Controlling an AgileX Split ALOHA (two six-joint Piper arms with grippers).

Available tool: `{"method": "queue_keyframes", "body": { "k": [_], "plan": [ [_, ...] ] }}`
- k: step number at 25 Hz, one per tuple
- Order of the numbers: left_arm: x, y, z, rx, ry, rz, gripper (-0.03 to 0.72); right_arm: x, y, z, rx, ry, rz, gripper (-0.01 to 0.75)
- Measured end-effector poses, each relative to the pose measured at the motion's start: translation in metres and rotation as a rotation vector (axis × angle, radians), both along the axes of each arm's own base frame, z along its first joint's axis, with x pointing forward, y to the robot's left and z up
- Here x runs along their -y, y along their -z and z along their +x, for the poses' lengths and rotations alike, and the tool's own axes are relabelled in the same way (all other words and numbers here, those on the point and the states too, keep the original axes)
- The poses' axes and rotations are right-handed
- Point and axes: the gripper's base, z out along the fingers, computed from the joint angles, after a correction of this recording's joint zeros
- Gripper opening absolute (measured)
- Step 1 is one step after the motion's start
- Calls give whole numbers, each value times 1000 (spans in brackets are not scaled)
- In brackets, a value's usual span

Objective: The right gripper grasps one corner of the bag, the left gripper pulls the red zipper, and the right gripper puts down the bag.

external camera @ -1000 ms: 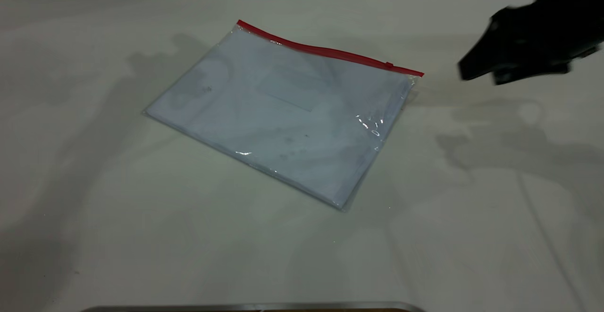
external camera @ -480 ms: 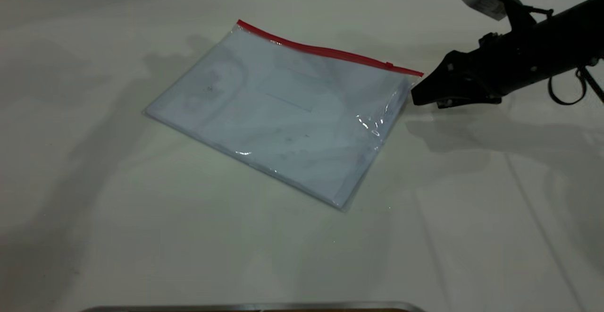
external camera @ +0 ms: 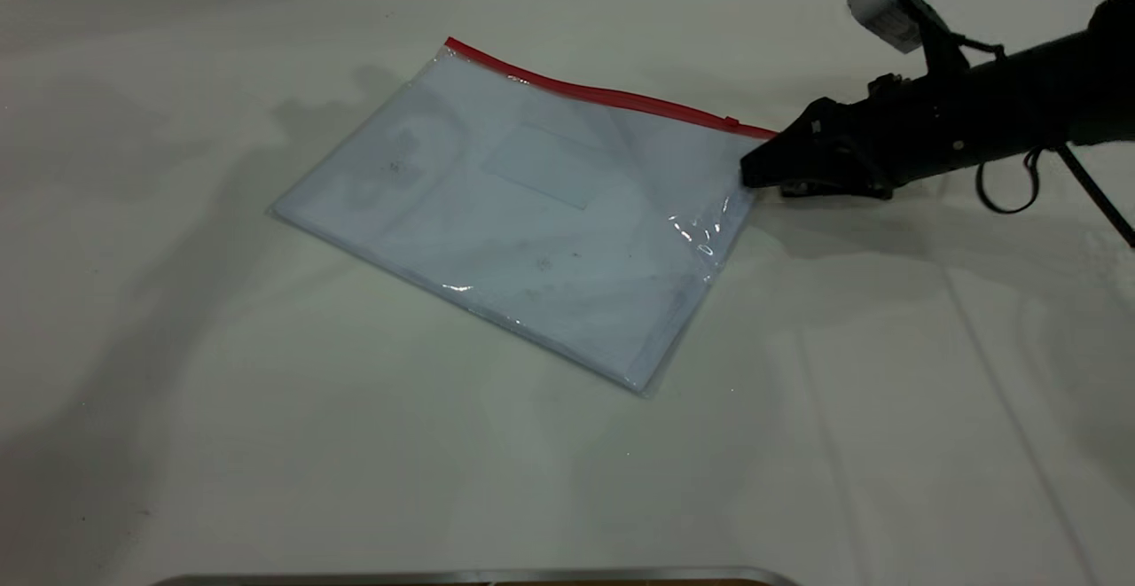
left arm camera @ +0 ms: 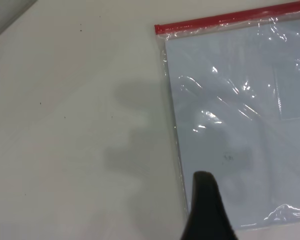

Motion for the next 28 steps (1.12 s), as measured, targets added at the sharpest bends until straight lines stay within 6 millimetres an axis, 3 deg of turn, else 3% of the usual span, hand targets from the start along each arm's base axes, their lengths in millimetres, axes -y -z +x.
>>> {"method": "queue_keyframes", "body": {
  "k": [10,13,17,21,23,28],
  "plan": [
    [1,-1,2,29,-3,-7,581,-12,5,-1,22,-13,94,591],
    [1,-1,2,29,-3,-7,581,-20,8,-3,19,-33,92,558],
    [1,-1,2,29,-3,-8,581,-26,6,1,41,-53,84,397],
    [1,8,4,5,-3,-6,581,-28,0,13,88,-69,79,73],
    [2,17,4,-22,10,5,575,-29,-4,18,117,-112,68,33],
    [15,34,-4,-120,114,-21,526,-33,-22,25,199,-333,-6,33]
  ]
}}
